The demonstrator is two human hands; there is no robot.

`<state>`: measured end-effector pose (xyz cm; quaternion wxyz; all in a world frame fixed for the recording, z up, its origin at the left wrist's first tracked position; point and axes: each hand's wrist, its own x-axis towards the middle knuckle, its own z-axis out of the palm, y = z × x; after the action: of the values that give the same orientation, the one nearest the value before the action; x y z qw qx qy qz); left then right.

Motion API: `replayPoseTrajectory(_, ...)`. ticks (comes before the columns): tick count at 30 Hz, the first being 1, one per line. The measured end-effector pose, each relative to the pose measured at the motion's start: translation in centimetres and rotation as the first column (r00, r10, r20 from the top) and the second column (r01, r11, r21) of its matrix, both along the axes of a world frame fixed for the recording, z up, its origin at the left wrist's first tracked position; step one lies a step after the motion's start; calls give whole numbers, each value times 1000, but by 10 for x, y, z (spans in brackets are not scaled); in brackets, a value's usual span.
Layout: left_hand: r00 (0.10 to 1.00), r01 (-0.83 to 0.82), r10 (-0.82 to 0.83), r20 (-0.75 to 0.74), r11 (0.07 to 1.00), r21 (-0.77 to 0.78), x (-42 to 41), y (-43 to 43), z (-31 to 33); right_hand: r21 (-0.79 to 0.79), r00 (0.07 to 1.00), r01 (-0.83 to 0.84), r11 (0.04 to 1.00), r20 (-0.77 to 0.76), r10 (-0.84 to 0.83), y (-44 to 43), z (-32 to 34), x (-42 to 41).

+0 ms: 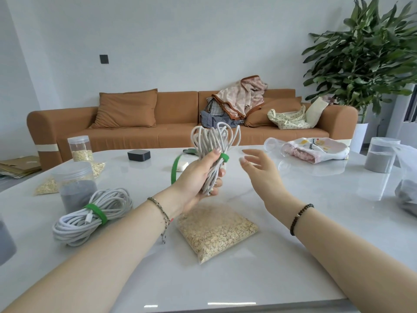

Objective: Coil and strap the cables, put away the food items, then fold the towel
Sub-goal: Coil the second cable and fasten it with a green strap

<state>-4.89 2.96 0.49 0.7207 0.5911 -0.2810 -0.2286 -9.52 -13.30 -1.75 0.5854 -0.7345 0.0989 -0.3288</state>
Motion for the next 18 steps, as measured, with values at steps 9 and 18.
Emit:
replayPoseTrajectory(9,550,-625,312,775,770,133,27,14,-11,-205,936,12,979,348,61,17,13,-22)
replayPoseTrajectory(18,70,-833,76,995,553,16,27,7,-17,140,958,-273,952,-47,282,35,21,-29)
